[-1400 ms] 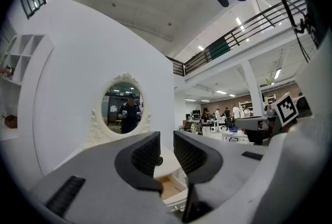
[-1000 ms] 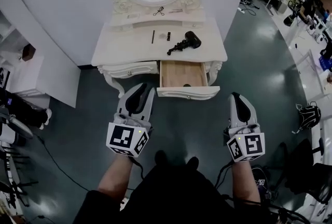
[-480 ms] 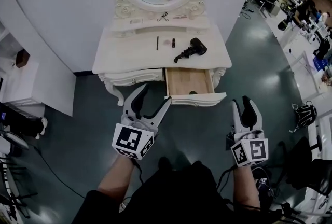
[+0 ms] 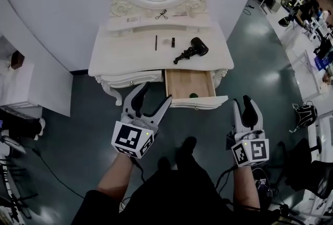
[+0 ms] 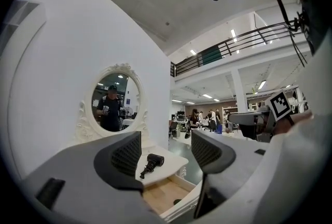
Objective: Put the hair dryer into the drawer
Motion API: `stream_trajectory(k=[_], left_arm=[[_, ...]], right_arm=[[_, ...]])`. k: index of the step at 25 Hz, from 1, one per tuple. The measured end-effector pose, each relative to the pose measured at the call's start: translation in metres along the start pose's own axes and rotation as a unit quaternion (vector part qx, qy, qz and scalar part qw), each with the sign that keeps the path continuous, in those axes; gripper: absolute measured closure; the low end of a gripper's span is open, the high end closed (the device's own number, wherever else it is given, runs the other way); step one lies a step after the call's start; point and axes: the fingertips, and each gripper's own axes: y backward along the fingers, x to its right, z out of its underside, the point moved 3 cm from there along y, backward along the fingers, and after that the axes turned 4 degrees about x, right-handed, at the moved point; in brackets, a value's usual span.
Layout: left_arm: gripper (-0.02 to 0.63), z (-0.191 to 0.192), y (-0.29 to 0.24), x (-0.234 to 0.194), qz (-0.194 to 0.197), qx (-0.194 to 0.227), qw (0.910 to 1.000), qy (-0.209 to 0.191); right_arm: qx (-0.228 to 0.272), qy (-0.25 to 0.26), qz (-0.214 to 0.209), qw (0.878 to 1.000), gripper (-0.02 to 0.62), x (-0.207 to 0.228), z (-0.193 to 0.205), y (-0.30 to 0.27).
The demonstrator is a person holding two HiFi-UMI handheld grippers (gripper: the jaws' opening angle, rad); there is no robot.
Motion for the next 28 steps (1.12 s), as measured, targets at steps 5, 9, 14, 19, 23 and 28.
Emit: stream_trajectory(k=[5, 9, 14, 19, 23, 28], left_arm=[[0.308, 0.008, -0.037, -0.014, -0.018, -0.019, 0.9996, -0.012], [0.308, 0.012, -0.078, -0.022, -0.032, -0.034, 0.9987, -0.019], [0.308, 0.022, -0.127, -0.021, -0.045, -0.057, 0.9970, -0.028], [0.308, 0.029, -0.166, -0.018, -0.054, -0.070, 0.9951, -0.044], [0.308, 0.040, -0.190, -0.022, -0.051, -0.088, 0.9936, -0.049], [0.308, 0.069, -0.224, -0.040, -0.027, -0.123, 0.9910, -0.047]], right_arm=[[0.010, -0.021, -0.016, 1.000, 0.436, 0.025, 0.012, -0.041], [0.011, -0.037, -0.031, 0.999, 0.436, 0.054, 0.018, -0.076], [0.013, -0.057, -0.045, 0.997, 0.436, 0.097, 0.029, -0.112], [0.016, -0.067, -0.062, 0.996, 0.436, 0.127, 0.037, -0.137], [0.013, -0.074, -0.063, 0.995, 0.436, 0.140, 0.046, -0.150], [0.001, -0.077, -0.046, 0.996, 0.436, 0.147, 0.057, -0.167]])
